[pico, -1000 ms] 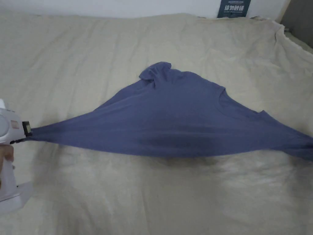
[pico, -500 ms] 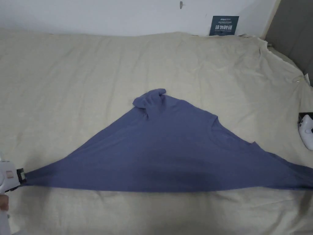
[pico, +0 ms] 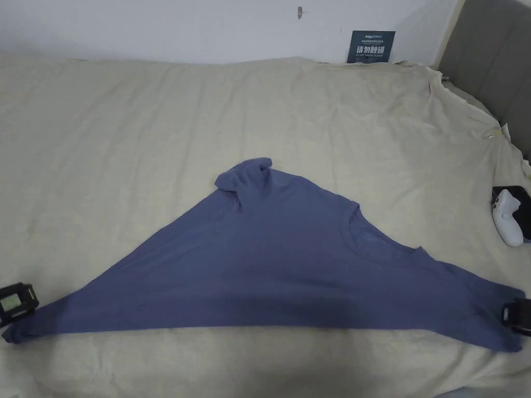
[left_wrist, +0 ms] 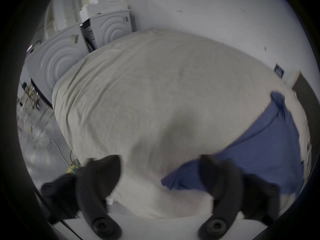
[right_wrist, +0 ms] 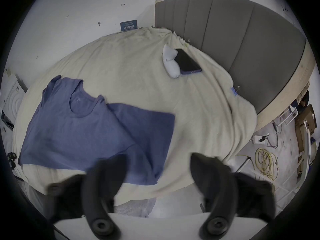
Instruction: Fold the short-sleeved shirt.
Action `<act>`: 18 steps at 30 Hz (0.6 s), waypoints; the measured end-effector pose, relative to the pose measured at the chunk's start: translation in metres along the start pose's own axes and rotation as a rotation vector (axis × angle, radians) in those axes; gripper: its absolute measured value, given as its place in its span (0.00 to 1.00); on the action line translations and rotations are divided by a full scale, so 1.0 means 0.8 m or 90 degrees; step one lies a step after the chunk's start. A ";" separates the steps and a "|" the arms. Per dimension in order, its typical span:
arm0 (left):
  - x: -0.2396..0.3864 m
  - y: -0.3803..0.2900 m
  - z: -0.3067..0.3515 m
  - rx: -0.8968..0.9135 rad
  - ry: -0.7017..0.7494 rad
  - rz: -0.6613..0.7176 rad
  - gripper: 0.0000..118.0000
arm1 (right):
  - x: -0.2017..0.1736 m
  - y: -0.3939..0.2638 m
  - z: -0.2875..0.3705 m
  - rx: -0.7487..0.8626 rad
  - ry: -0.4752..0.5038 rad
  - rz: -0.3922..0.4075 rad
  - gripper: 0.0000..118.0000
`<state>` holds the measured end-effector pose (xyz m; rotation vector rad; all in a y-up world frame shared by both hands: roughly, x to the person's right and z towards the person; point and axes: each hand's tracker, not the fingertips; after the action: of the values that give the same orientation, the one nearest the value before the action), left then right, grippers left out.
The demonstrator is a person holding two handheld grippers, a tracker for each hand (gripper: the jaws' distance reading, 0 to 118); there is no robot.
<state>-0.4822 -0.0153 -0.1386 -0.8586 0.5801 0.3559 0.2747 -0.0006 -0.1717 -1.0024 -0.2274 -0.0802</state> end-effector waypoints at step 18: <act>0.123 0.017 0.151 0.442 -0.118 -0.097 0.97 | -0.115 0.055 0.156 0.511 0.072 0.067 0.96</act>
<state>-0.3709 0.0946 -0.1444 -0.1943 0.4172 0.0762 0.1735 0.1244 -0.1641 -0.2086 -0.0846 0.0511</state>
